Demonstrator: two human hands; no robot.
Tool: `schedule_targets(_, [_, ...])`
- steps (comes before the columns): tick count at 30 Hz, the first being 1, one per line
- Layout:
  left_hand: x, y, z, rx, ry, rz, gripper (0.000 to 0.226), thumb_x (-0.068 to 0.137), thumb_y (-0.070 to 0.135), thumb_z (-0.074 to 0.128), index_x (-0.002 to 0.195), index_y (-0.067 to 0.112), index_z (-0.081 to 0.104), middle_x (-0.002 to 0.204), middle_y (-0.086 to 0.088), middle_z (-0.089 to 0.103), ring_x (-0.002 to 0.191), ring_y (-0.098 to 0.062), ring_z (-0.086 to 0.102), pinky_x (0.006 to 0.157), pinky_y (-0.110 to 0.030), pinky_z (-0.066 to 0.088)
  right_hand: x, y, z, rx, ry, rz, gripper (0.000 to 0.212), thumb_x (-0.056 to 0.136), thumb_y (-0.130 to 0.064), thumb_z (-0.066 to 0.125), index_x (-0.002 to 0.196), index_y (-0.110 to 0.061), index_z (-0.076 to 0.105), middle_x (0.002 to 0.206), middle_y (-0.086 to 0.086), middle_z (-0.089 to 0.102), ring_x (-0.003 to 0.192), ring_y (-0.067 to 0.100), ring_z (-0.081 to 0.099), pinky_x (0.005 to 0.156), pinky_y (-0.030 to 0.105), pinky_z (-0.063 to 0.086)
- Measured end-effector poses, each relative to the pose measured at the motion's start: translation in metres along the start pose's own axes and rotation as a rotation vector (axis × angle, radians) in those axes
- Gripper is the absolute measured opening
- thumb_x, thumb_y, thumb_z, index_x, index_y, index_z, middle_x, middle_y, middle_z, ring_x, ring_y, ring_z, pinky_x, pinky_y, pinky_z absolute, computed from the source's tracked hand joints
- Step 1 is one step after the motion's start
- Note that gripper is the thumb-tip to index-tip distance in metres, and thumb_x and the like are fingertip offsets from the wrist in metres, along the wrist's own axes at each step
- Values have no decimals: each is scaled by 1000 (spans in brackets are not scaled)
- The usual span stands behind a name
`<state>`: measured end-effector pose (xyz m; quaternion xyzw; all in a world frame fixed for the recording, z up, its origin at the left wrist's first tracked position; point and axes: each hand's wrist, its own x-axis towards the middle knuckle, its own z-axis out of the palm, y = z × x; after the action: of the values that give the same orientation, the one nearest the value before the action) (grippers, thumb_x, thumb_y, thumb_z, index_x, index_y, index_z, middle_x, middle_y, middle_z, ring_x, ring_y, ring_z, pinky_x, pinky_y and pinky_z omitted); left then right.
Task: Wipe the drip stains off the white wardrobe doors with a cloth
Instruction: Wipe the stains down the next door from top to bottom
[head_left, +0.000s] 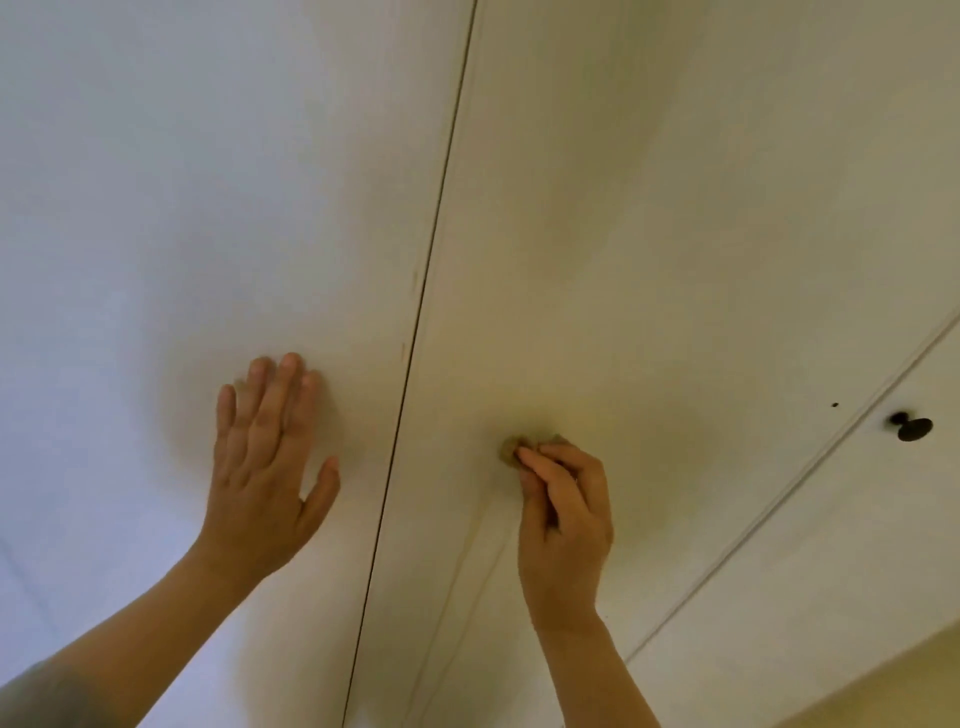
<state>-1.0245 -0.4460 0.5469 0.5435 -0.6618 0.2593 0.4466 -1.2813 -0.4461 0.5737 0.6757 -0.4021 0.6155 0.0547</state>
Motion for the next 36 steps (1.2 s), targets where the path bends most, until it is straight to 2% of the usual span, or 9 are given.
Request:
schedule_targets(3, [-17, -16, -3, 41, -69, -18, 72, 92, 30, 43, 154, -1, 22, 164, -19, 11, 151, -43, 9, 120, -61, 10, 9, -9, 29, -4, -54, -156, 24, 99, -16, 54, 104, -3, 74, 107, 10, 62, 103, 21, 61, 92, 27, 52])
schedule_targets(11, [-27, -32, 9, 39, -94, 7, 76, 94, 33, 44, 158, 9, 11, 166, -12, 1, 151, -43, 2, 121, -60, 5, -9, -1, 91, -87, 53, -326, 17, 94, -7, 60, 97, -6, 77, 105, 1, 56, 94, 18, 58, 91, 27, 51])
schedule_targets(15, [-29, -37, 13, 38, -81, 22, 77, 94, 32, 45, 158, 9, 9, 166, -11, -1, 151, -43, 1, 120, -61, 4, -66, 25, 105, -130, -210, -388, 14, 92, -11, 65, 92, -14, 79, 93, -1, 66, 88, 16, 61, 78, 29, 55])
schedule_targets(19, [-30, -37, 11, 17, -93, 17, 76, 94, 30, 45, 158, 9, 9, 167, -10, -2, 151, -42, 0, 120, -61, 5, -105, 21, 97, -100, -487, -219, 17, 88, -14, 61, 92, -18, 77, 95, -10, 62, 90, 8, 63, 67, 27, 57])
schedule_targets(21, [-30, -37, 9, 12, -94, 15, 77, 94, 31, 45, 158, 11, 8, 167, -9, -2, 151, -42, 1, 120, -61, 6, -94, 6, 87, -15, -437, -109, 20, 90, -12, 57, 92, -13, 76, 98, -10, 58, 93, 2, 60, 75, 22, 55])
schedule_targets(24, [-29, -35, 10, 14, -78, 9, 77, 94, 33, 46, 158, 10, 9, 167, -10, -1, 151, -42, 0, 120, -61, 6, -42, -11, 66, -49, -148, -158, 22, 89, -5, 58, 98, -10, 78, 97, 1, 58, 91, 15, 58, 82, 16, 46])
schedule_targets(29, [-29, -30, 13, 13, -44, -9, 79, 95, 34, 47, 158, 9, 8, 166, -12, 0, 151, -44, 1, 119, -65, 8, 25, -2, 56, -135, 134, -259, 19, 86, 7, 68, 99, -4, 76, 93, 12, 61, 90, 24, 58, 86, 24, 50])
schedule_targets(32, [-28, -29, 13, 12, -51, -21, 78, 95, 35, 47, 158, 7, 10, 166, -14, 2, 151, -44, 1, 119, -65, 9, 4, 14, 67, -117, 116, -308, 15, 95, -6, 63, 92, -5, 78, 96, 3, 54, 88, 21, 58, 86, 25, 51])
schedule_targets(36, [-27, -22, 9, 20, -92, -76, 77, 95, 38, 47, 155, 1, 16, 164, -20, 8, 150, -45, 2, 119, -65, 10, -62, 39, 67, -136, -157, -316, 26, 100, -14, 54, 92, -11, 79, 97, -5, 52, 88, 17, 58, 77, 28, 54])
